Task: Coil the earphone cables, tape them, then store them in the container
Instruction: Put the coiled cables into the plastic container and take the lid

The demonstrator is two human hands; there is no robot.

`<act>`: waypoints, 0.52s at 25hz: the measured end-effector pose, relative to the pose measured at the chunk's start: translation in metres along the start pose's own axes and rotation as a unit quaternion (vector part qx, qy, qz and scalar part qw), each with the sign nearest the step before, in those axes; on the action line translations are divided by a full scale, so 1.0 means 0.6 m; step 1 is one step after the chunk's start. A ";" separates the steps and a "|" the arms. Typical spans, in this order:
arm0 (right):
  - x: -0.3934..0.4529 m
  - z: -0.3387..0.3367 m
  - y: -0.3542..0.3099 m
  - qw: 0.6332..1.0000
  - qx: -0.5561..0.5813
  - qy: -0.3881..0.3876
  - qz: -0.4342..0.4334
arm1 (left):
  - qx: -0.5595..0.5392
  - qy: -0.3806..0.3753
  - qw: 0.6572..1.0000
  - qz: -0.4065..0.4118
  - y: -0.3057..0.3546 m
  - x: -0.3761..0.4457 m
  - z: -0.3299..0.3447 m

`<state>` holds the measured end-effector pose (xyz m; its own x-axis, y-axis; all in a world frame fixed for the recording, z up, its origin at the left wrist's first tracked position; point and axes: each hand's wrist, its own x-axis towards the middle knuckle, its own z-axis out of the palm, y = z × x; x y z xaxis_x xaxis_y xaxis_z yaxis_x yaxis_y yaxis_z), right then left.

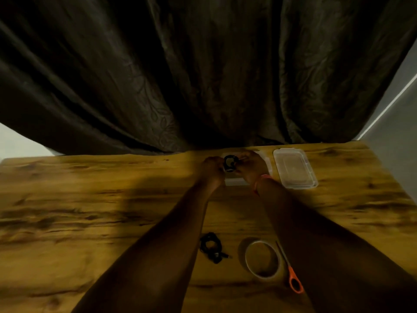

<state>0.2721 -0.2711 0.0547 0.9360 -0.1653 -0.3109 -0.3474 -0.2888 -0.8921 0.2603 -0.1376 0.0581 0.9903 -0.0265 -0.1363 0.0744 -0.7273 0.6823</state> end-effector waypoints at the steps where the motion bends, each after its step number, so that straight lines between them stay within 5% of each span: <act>1: 0.011 0.001 0.006 1.000 -0.008 0.006 0.004 | 0.019 -0.009 1.000 0.010 -0.001 0.003 0.002; 6: 0.023 -0.011 -0.005 0.982 -0.185 -0.048 -0.011 | 0.080 -0.006 0.995 0.051 0.008 0.017 0.008; 13: 0.029 -0.005 -0.011 0.949 -0.310 -0.058 -0.015 | 0.085 0.023 0.996 -0.007 -0.080 0.059 0.043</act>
<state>0.2903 -0.2749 0.0561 0.9334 -0.0547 -0.3546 -0.2546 -0.7974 -0.5471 0.2888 -0.1211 0.0021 0.9940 0.0137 -0.1089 0.0716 -0.8330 0.5487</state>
